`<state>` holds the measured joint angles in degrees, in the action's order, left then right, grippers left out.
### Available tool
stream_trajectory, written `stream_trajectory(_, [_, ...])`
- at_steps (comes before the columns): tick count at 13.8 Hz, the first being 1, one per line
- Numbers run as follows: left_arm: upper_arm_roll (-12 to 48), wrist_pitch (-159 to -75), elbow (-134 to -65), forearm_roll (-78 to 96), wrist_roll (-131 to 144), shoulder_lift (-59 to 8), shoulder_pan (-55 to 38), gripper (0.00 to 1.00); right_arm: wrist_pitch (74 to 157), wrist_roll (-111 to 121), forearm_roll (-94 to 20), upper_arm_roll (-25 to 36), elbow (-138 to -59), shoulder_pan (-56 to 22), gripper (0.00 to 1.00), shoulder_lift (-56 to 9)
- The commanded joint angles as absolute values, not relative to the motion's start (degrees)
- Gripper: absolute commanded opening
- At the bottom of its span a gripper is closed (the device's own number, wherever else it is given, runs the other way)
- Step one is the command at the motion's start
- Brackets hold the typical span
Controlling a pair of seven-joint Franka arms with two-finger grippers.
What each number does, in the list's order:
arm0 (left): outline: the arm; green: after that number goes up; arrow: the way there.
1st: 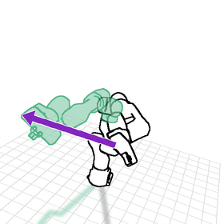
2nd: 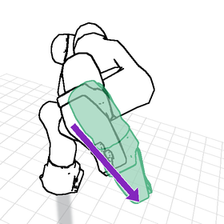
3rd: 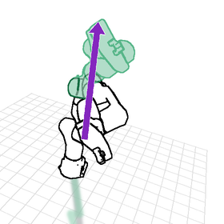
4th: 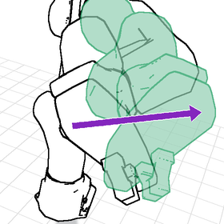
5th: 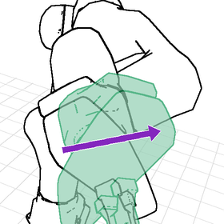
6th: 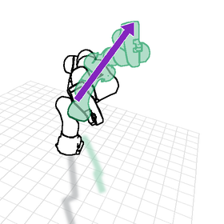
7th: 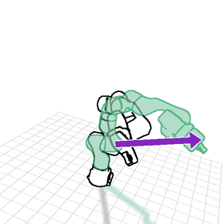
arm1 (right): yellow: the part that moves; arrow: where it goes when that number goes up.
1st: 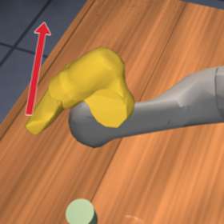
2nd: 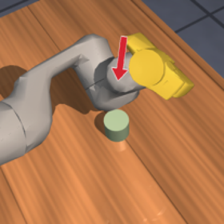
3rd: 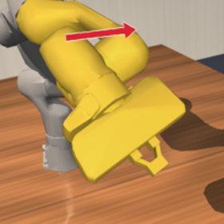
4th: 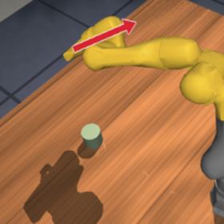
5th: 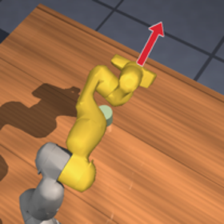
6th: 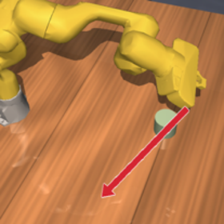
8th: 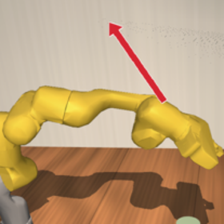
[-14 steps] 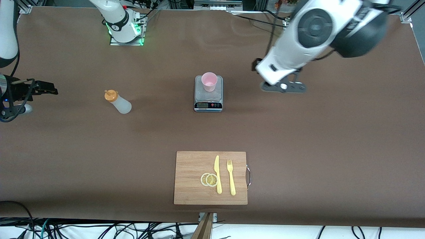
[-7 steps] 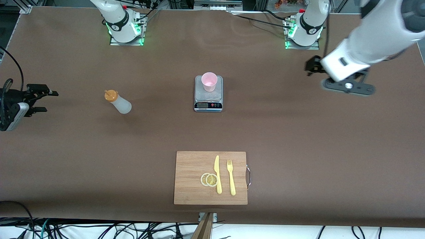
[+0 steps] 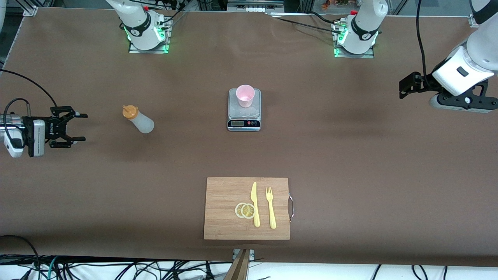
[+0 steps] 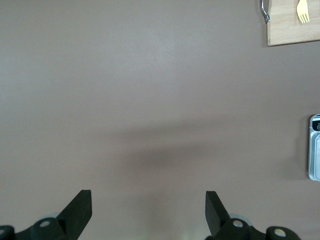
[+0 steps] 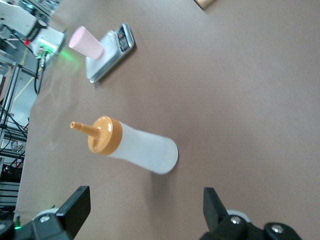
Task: Add sauce to pink cup with both arms
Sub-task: 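Release the cup and raise the left gripper away from the scale, then reach the right gripper to the sauce bottle and grasp it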
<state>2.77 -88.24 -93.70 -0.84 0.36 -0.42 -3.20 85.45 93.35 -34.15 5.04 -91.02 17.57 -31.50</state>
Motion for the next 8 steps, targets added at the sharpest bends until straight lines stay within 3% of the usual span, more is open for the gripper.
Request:
stream_trajectory(1, [2.5, -89.4, -96.7, -0.5, -0.2, 2.3, -3.3, 1.00, 84.8, 102.5, -39.4, 4.6, -94.2, 19.7, 1.00, -30.6])
stream_trajectory(5, [2.5, -87.4, -95.8, -0.4, -0.4, 1.6, -3.3, 1.00, 84.3, 112.3, -41.7, 4.6, -99.0, 21.3, 1.00, -31.7])
stream_trajectory(8, [2.7, -87.4, -95.5, -0.5, -0.3, 1.4, -3.3, 1.00, 82.8, 119.7, -44.5, 4.5, -99.8, 22.0, 1.00, -36.0])
